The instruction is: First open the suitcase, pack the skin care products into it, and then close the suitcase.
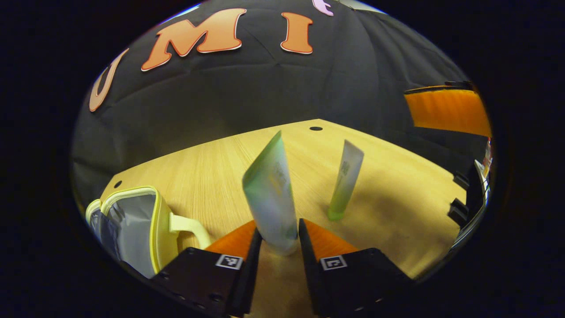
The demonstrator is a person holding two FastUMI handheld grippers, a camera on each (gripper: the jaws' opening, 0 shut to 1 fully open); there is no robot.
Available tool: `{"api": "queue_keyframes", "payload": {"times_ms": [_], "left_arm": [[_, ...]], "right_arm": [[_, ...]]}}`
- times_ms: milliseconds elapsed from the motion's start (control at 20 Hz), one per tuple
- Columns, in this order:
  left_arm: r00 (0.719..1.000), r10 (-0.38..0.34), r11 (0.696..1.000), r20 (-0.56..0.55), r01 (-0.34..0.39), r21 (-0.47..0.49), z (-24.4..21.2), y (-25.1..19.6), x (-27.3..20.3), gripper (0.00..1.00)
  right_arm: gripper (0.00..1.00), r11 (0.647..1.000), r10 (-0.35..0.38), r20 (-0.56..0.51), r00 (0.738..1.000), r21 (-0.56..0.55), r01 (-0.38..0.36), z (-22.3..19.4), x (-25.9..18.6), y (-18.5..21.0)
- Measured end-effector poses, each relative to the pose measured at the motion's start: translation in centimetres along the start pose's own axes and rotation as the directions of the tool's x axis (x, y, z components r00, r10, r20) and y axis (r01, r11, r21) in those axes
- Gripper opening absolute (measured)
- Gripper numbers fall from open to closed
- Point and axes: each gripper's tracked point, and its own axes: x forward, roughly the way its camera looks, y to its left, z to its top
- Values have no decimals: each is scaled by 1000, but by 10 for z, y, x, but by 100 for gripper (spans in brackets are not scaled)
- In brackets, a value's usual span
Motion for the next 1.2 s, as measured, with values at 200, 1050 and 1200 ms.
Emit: {"api": "queue_keyframes", "payload": {"times_ms": [200, 1050, 1200], "left_arm": [[999, 36, 999, 0, -36, -2, 11, 6, -8, 41], [909, 413, 899, 54, -398, -185, 74, 122, -163, 37], [895, 445, 880, 17, -434, -196, 59, 147, -181, 37]], "right_arm": [[95, 999, 48, -31, 998, 0, -48, -14, 7, 5], [44, 976, 216, -211, 953, 25, -215, -79, 86, 46], [33, 975, 223, -222, 949, 49, -217, -74, 82, 51]]}}
